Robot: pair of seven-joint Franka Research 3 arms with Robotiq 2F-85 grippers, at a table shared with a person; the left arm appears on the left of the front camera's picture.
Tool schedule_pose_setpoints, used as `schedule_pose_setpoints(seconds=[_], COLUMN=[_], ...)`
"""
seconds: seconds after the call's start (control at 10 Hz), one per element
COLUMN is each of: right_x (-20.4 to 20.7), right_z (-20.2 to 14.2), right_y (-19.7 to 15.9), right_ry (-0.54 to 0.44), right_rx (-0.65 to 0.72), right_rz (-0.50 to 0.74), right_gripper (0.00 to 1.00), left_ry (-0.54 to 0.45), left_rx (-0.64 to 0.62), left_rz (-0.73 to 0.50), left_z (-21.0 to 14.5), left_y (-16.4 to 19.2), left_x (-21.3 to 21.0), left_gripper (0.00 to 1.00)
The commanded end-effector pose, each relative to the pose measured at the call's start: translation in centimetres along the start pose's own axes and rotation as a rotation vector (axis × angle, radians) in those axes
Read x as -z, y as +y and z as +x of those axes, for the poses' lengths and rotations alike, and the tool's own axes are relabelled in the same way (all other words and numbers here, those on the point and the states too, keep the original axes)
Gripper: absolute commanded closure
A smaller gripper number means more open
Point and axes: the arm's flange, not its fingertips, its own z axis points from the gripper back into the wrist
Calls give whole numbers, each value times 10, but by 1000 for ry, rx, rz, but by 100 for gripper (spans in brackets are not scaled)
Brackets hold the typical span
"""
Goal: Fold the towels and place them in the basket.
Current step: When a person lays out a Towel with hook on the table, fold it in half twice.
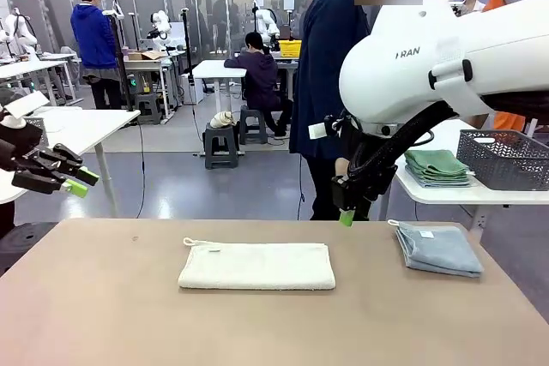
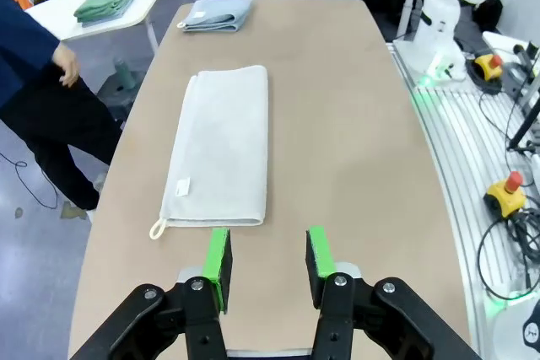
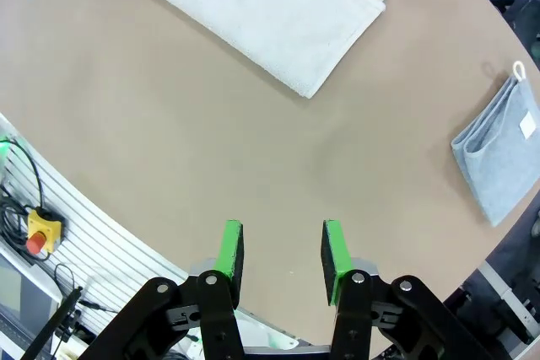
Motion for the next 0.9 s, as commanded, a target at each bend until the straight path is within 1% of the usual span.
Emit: schedule_pose_setpoints(seconds=[0.0, 0.1, 0.2, 0.3, 0.4, 0.6, 0.7, 0.8], right_x=[-1, 0, 3, 5, 9, 18, 22, 25], right_z=[-2, -1, 1, 4, 8, 19, 23, 25], right_y=[1, 1, 1, 2, 3, 2, 2, 1], right_ry=[-61, -85, -80, -78, -83, -58, -57, -87], right_rx=[58, 99, 162, 238, 343, 538, 617, 644], right_rz=[-32, -47, -45, -63, -50, -12, -13, 25], right_gripper=[52, 52, 52, 52, 52, 52, 52, 52], left_ry=[-5, 3, 1, 3, 3, 3, 3, 3], left_rx=[-27, -19, -35, -15, -15, -15, -15, -15], left_rz=[22, 36, 35, 4, 4, 4, 4, 4], left_z=[11, 9, 10, 7, 7, 7, 7, 7], left_y=[6, 8, 9, 4, 4, 4, 4, 4], left_x=[1, 1, 4, 3, 3, 3, 3, 3], left_gripper=[53, 53, 53, 53, 53, 53, 53, 53])
